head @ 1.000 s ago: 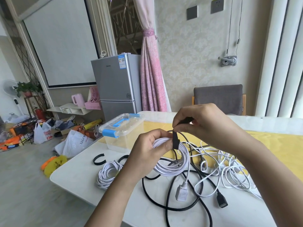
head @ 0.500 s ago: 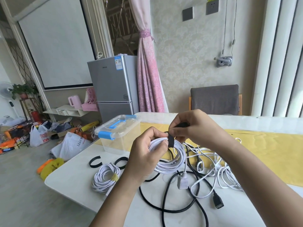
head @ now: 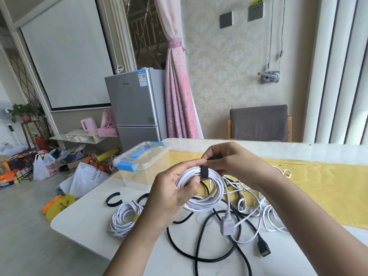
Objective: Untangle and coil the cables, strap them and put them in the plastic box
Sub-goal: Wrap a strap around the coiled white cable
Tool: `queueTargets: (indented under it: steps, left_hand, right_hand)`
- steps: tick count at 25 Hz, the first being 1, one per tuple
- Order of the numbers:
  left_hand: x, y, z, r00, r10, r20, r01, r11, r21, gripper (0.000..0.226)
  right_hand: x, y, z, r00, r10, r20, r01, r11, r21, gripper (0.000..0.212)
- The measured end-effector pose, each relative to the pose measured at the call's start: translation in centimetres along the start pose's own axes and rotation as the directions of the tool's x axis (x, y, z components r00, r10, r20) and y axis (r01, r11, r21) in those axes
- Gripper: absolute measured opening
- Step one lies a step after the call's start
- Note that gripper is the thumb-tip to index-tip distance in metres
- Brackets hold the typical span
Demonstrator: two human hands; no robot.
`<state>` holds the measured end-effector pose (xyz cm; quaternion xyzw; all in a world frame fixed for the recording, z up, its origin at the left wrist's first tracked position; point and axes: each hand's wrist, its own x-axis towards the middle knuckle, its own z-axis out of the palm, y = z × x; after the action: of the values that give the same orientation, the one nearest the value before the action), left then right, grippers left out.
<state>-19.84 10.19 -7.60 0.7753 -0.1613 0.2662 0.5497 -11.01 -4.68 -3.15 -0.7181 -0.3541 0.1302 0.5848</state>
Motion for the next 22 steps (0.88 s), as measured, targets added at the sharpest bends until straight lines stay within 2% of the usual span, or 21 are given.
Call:
queueTargets:
  steps: [3,5,7,10,14,16,19,22]
  left_hand:
    - [-0.2,0.7,-0.1,0.998,0.046,0.039,-0.049,0.995,0.087,0.03]
    - [-0.1,1.1,-0.2,0.998,0.064,0.017,-0.066,0.993,0.102,0.023]
    - [0.2,1.1,-0.3,0.998,0.067,-0.02,-0.064,0.992,0.113,0.02]
    - [0.5,1.0,-0.5,0.996,0.027,-0.088,-0.019,0.996,0.09,0.021]
    - [1.0,0.2,-1.2,0.975,-0.058,-0.215,0.055,0.998,-0.02,0.026]
    - [1.3,-0.1,-1.5,0.953,-0.104,-0.283,0.089,0.994,-0.067,0.032]
    - [1.6,-0.7,-1.8,0.891,-0.225,-0.393,0.158,0.968,-0.194,0.021]
    - [1.7,-1.0,-1.6,0.849,-0.277,-0.451,0.169,0.949,-0.265,0.024]
  right_hand:
    - [0.2,0.3,-0.5,0.995,0.074,0.061,-0.085,0.974,0.208,0.012]
    - [0.2,0.4,-0.2,0.988,0.101,0.121,-0.138,0.921,0.363,0.006]
    - [0.2,0.5,0.3,0.987,0.096,0.128,-0.142,0.893,0.428,0.005]
    - [-0.1,0.2,1.2,0.997,0.079,-0.002,-0.076,0.969,0.235,0.003]
    - [-0.2,-0.1,2.0,0.992,0.051,-0.117,-0.051,0.999,0.0,0.016]
    - [-0.1,0.0,2.3,0.991,0.047,-0.122,-0.058,0.995,-0.086,0.025]
    - [-0.2,-0.1,2.3,0.993,0.037,-0.112,-0.048,0.994,-0.095,0.033]
    - [-0.7,-0.3,2.1,0.999,0.011,-0.053,-0.021,0.981,-0.195,0.02]
